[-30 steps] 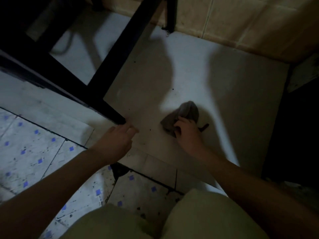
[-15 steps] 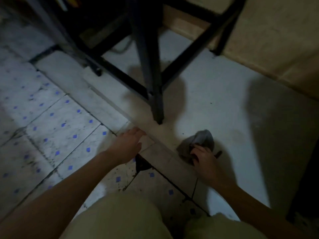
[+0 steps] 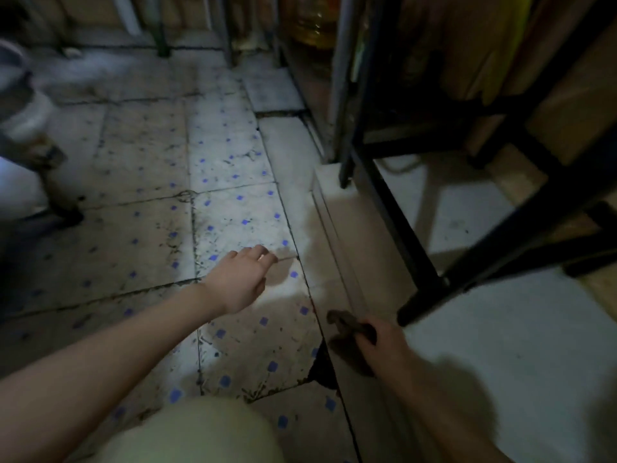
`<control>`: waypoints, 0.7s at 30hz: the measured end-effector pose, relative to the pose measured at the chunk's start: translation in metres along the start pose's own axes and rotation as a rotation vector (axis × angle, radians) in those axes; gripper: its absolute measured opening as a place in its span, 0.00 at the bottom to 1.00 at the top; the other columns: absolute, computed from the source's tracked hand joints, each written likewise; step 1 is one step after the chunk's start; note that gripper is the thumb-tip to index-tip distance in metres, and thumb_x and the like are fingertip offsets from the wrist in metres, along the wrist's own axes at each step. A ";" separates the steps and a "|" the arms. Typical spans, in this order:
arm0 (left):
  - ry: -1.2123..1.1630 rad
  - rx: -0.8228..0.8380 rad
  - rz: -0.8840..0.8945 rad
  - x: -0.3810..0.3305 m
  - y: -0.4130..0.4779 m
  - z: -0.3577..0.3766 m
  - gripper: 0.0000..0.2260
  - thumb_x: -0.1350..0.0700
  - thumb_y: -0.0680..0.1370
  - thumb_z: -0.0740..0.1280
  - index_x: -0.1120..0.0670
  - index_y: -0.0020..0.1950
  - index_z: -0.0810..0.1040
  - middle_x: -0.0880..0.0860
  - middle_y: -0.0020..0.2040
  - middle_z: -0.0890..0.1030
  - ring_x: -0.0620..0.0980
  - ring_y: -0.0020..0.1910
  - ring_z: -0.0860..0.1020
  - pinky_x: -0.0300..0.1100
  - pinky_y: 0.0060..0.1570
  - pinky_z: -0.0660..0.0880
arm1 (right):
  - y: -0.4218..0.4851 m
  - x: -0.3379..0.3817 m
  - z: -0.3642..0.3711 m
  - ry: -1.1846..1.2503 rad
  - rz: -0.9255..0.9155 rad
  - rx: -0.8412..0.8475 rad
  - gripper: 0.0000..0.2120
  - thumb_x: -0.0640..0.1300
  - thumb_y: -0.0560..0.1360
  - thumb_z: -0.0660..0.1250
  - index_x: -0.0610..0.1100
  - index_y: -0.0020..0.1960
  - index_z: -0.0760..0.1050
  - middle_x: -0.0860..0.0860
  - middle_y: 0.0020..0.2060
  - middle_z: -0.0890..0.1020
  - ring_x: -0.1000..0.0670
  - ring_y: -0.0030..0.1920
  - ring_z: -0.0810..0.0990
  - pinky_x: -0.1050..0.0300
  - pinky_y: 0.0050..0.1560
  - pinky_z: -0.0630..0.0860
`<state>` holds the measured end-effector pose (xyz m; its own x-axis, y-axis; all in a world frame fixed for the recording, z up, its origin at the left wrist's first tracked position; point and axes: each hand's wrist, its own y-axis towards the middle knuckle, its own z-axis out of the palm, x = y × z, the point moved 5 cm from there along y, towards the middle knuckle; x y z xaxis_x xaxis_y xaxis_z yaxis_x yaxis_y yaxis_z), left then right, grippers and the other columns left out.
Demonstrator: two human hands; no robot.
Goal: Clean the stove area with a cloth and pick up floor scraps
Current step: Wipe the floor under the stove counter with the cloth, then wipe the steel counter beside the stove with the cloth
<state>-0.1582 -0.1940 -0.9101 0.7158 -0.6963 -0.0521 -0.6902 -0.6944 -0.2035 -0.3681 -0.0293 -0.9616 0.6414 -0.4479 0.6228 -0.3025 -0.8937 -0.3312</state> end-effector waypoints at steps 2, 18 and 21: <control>0.021 -0.027 -0.064 0.026 0.002 -0.016 0.20 0.54 0.79 0.59 0.52 0.71 0.62 0.55 0.68 0.67 0.56 0.64 0.70 0.49 0.59 0.68 | 0.023 0.052 -0.007 0.003 -0.129 0.040 0.05 0.42 0.76 0.65 0.51 0.48 0.76 0.57 0.38 0.78 0.56 0.41 0.77 0.67 0.38 0.69; -0.222 -0.153 -0.472 0.126 -0.050 -0.244 0.18 0.59 0.77 0.59 0.54 0.67 0.65 0.55 0.63 0.71 0.56 0.61 0.72 0.49 0.56 0.69 | 0.029 0.349 -0.100 0.221 -0.169 -0.139 0.08 0.40 0.75 0.65 0.49 0.40 0.74 0.54 0.36 0.78 0.57 0.38 0.77 0.68 0.33 0.70; -0.229 -0.151 -0.511 0.133 -0.068 -0.290 0.17 0.57 0.78 0.60 0.53 0.67 0.65 0.54 0.64 0.71 0.56 0.62 0.71 0.50 0.58 0.69 | 0.012 0.387 -0.107 0.237 -0.089 -0.115 0.08 0.40 0.76 0.64 0.50 0.40 0.74 0.55 0.36 0.79 0.57 0.38 0.77 0.65 0.35 0.72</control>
<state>-0.0466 -0.2921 -0.6194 0.9553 -0.2201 -0.1972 -0.2460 -0.9621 -0.1179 -0.1995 -0.2158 -0.6488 0.4902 -0.3481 0.7990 -0.3388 -0.9208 -0.1933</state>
